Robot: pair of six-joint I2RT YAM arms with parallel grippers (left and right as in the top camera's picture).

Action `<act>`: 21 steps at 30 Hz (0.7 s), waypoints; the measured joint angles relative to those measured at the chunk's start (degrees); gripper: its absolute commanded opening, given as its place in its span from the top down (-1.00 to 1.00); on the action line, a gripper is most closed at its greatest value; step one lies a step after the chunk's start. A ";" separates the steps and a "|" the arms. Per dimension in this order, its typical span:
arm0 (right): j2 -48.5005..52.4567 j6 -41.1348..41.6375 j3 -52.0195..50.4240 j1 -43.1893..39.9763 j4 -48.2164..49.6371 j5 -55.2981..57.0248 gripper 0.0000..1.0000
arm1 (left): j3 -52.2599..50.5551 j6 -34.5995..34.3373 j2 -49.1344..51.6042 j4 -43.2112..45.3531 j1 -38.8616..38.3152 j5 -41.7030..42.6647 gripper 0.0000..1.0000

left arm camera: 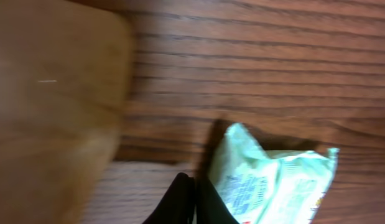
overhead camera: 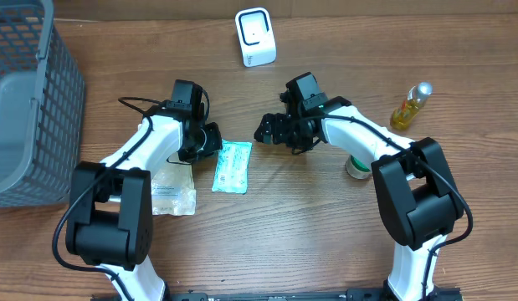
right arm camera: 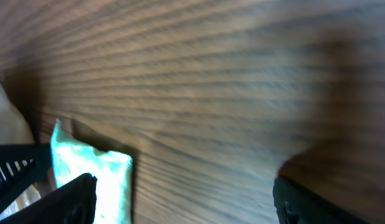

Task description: Scan the item barcode

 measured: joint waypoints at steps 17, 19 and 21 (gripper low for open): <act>-0.70 -2.25 0.17 -2.82 -8.83 -2.91 -0.88 | 0.02 -0.07 0.79 4.24 -7.52 6.21 0.90; -0.79 -2.95 0.17 -2.82 -9.40 -3.26 -0.96 | 0.28 -0.02 0.79 2.60 -7.54 6.43 0.85; -0.92 -3.39 0.17 -2.82 -9.86 -3.50 -1.00 | 1.11 0.42 0.79 -0.24 -6.93 6.54 0.82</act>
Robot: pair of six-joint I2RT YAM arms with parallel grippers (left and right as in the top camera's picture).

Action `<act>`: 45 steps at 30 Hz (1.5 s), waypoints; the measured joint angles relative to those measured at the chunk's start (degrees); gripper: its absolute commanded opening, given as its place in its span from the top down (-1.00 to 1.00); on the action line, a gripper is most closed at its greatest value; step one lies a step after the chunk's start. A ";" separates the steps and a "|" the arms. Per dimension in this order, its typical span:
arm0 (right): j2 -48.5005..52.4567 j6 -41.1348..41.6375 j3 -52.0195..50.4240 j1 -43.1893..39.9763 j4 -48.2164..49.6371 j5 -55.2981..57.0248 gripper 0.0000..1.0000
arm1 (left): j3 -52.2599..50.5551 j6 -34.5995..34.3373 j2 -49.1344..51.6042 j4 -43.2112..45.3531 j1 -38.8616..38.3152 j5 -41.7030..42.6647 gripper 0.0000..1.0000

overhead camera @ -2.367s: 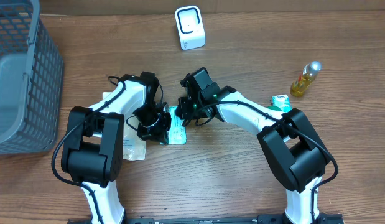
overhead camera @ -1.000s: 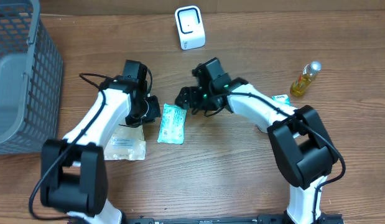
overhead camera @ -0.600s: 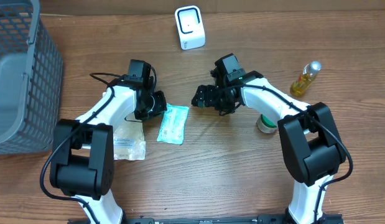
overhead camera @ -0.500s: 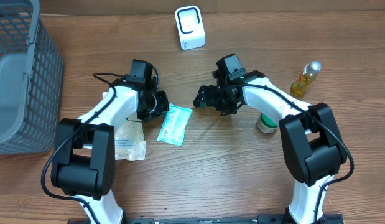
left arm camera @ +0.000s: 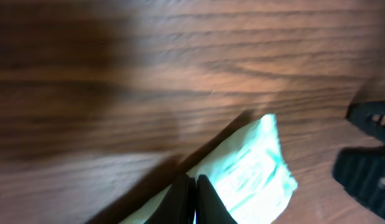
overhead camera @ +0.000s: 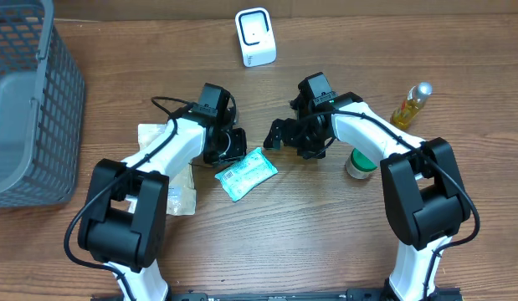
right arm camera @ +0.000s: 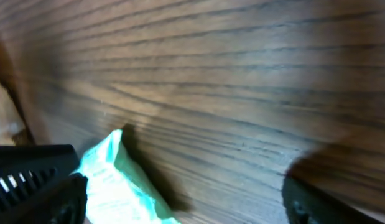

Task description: Scan the item barcode

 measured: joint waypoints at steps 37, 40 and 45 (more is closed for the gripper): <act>-0.59 -1.99 -4.44 0.02 5.05 -6.95 -0.37 | 4.70 15.56 6.91 -19.32 7.65 2.91 0.91; -0.70 -2.19 -5.62 0.02 6.51 -8.55 -0.22 | 5.31 15.56 7.63 -19.30 7.65 4.04 0.91; -0.74 -2.32 -8.74 0.00 11.96 -13.20 -0.18 | 5.57 15.56 7.91 -19.30 7.65 4.66 0.92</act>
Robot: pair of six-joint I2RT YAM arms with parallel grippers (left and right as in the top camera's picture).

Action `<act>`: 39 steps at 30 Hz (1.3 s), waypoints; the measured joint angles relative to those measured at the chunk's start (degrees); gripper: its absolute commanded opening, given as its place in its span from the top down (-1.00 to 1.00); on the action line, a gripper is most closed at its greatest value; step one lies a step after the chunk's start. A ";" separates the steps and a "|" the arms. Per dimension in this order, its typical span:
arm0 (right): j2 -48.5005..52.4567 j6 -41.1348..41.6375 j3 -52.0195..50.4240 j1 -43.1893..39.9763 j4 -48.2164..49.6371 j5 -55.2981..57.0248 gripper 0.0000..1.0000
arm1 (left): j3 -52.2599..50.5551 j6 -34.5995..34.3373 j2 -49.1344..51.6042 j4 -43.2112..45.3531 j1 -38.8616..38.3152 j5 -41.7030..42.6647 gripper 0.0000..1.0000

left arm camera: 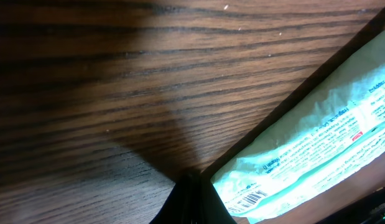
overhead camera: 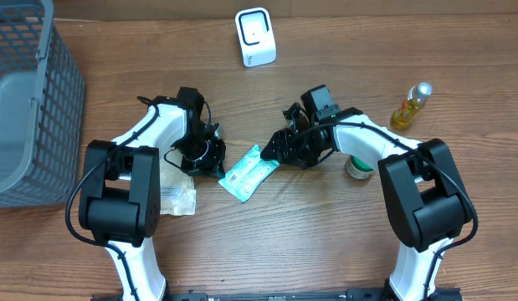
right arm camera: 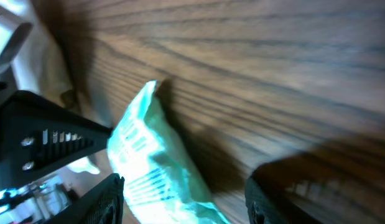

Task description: Scan the item barcode

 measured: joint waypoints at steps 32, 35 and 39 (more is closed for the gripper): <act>-0.48 8.39 -8.74 1.90 19.71 -10.64 0.20 | 0.02 0.00 0.11 0.04 0.07 0.35 0.92; -0.48 8.70 -8.74 1.90 19.82 -10.91 0.21 | 0.02 0.00 0.11 0.07 0.07 0.35 0.92; -0.48 8.70 -8.74 1.90 20.00 -11.28 0.19 | 0.02 0.00 0.11 0.07 0.07 0.35 0.92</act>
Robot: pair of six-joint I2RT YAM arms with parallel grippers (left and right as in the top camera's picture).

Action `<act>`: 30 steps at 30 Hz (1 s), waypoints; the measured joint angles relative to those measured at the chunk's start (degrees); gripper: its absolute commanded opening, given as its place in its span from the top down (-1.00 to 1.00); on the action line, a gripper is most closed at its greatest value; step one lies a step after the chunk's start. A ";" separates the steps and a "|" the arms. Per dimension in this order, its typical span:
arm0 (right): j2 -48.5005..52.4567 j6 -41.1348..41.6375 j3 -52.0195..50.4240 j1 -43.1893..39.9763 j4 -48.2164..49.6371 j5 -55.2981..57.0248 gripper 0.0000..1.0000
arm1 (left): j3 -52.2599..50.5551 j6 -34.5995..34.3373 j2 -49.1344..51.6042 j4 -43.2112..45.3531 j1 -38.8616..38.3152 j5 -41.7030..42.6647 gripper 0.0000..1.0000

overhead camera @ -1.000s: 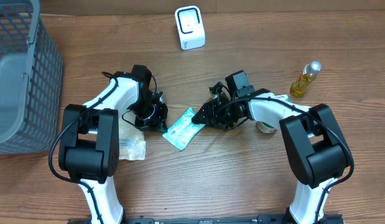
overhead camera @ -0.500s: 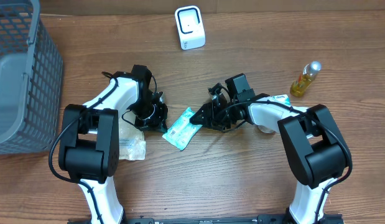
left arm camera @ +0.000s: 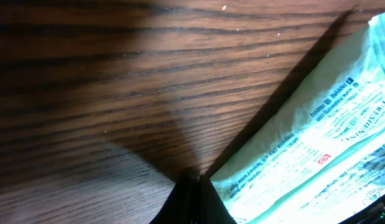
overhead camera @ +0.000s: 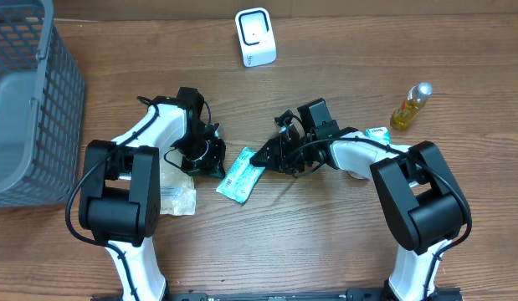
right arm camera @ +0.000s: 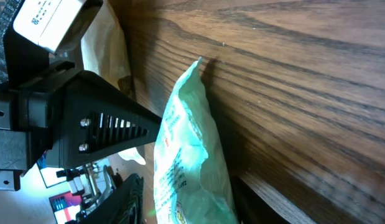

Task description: Scan the item barcode

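Observation:
A pale green printed packet (overhead camera: 239, 176) lies at the middle of the table, tipped up on one long edge (right arm camera: 191, 163). My right gripper (overhead camera: 261, 158) is at its upper right end, shut on the packet (right arm camera: 189, 205) with a dark finger on each side. My left gripper (overhead camera: 211, 160) is shut and holds nothing. Its tips (left arm camera: 193, 190) rest on the wood against the packet's left edge (left arm camera: 304, 143). The white scanner (overhead camera: 255, 37) stands at the back middle, well away from both grippers.
A grey basket (overhead camera: 28, 100) fills the left side. A clear plastic bag (overhead camera: 171, 191) lies under the left arm. Right of the right arm are a yellow oil bottle (overhead camera: 408, 107), a small green-and-white item (overhead camera: 377, 132) and a partly hidden roll (overhead camera: 356, 170).
My right gripper has moved a little left over the packet's end and its fingers have come together on it. The packet now stands more on its edge. The left arm has not moved.
First the packet lay flat beside my shut left gripper, with the right gripper open to its right. Then it lay turned and further right, printed side up. Then the left tips sat at its lower left edge with the open right fingers at its upper end, where they are now shut.

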 measured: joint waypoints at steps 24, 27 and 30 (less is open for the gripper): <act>0.00 0.15 0.00 1.01 0.57 0.09 0.13 | 0.00 0.00 0.61 2.75 -0.24 3.91 0.92; 0.00 0.20 0.00 1.33 0.94 0.07 0.23 | 0.00 0.00 0.63 2.99 -0.74 4.07 0.92; 0.00 0.26 0.00 1.38 1.03 0.20 0.38 | 0.00 0.00 0.63 3.13 -1.29 4.07 0.92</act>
